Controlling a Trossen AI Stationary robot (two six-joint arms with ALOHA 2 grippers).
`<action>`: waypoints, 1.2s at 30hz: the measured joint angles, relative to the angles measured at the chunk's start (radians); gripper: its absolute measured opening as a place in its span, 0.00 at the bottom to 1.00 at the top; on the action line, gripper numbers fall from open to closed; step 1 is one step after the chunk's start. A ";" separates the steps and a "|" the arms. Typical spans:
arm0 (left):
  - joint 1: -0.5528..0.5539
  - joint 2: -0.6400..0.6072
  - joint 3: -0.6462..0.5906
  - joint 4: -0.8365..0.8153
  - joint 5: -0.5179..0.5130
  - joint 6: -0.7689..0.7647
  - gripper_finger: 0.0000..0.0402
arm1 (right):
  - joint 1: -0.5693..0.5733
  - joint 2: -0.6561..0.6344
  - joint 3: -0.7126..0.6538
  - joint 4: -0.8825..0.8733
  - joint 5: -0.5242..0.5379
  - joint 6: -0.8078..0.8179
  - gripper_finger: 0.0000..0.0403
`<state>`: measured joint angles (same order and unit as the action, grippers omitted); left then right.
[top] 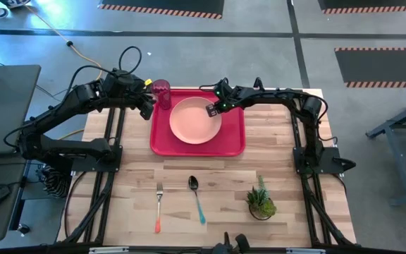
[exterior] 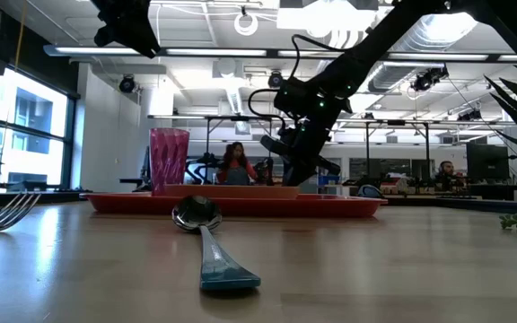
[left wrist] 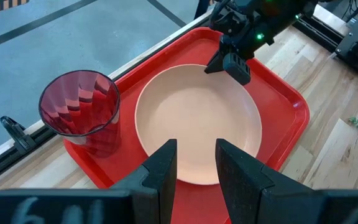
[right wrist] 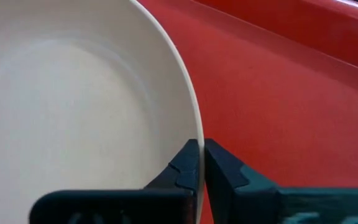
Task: Pick and place plate/cup/fork/spoon on tray
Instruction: Adjust the pink plate on the red tray, then put the blue spoon on the red tray to the right of the pink plate
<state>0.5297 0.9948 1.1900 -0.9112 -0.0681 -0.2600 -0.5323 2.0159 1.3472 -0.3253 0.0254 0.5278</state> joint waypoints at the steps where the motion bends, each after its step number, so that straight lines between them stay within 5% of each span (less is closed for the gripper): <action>1: 0.000 0.000 0.000 0.000 0.000 0.000 0.25 | 0.000 0.000 0.000 0.001 0.000 0.000 0.04; 11: 0.000 0.000 0.000 0.000 0.000 0.000 0.25 | -0.001 0.000 0.001 0.002 -0.001 -0.001 0.17; 23: 0.000 0.000 0.000 0.000 0.000 -0.001 0.25 | -0.051 -0.083 0.002 -0.014 -0.028 -0.013 0.19; 36: 0.000 0.000 0.000 0.000 0.001 0.000 0.25 | -0.002 -0.249 0.002 -0.051 -0.383 0.059 0.19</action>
<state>0.5293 0.9951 1.1900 -0.9115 -0.0674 -0.2596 -0.5341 1.7674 1.3487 -0.3759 -0.3576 0.5863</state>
